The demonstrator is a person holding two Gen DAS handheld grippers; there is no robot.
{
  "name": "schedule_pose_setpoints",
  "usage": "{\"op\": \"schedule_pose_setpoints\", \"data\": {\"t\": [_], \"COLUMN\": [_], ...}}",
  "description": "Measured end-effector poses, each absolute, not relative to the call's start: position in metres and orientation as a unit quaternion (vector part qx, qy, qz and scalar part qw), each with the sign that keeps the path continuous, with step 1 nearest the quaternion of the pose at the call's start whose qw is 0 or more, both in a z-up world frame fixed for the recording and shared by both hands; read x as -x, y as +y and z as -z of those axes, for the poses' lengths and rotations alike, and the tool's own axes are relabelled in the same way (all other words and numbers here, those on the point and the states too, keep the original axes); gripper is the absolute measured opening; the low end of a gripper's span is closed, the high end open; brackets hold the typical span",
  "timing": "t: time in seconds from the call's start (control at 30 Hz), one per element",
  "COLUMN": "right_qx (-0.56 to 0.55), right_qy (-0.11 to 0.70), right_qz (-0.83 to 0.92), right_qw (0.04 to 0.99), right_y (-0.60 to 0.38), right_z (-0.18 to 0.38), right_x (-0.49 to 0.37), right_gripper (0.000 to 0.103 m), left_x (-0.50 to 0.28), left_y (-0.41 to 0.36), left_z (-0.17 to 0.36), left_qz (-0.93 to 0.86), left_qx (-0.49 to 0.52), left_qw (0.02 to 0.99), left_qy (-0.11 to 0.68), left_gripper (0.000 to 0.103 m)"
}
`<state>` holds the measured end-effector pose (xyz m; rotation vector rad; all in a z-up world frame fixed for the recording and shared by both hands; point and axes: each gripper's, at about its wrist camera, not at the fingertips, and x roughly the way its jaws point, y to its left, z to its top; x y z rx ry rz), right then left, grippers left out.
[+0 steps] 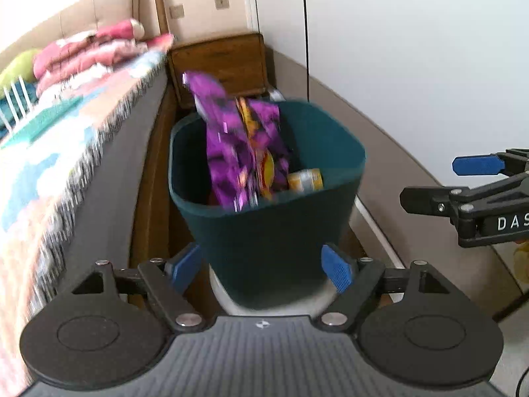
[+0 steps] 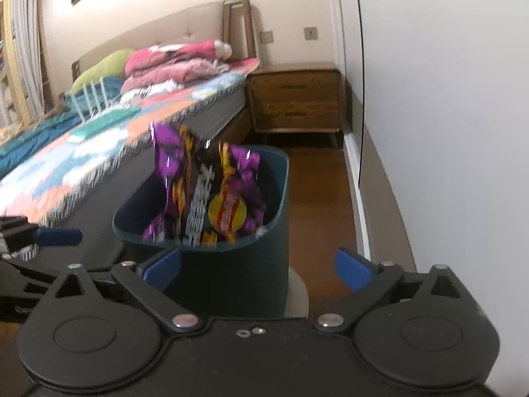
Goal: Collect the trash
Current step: 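Lower both tools down to the green can and white snack stick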
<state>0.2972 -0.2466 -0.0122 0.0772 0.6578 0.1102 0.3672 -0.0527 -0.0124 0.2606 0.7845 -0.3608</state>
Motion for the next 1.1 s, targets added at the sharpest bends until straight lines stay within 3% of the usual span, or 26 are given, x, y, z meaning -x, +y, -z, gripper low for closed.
{"op": "schedule_pose_setpoints", "data": {"t": [0.57,1.1], "right_qx": [-0.02,-0.074], "right_qy": [0.524,0.647], "right_qz": [-0.081,-0.044], "right_qw": [0.847,0.757], "right_y": [-0.216,-0.196], "right_z": [0.208,0.366], "right_x": [-0.298,-0.339], "right_gripper": [0.101,0.087], "left_x": [-0.314,-0.295], "left_y": [-0.078,-0.082], "left_z": [0.204,0.375], "left_qz": [0.228,0.24], "left_qx": [-0.212,-0.285], "left_qw": [0.785,0.696], "left_qy": [0.536,0.614], "left_gripper": [0.08,0.08]}}
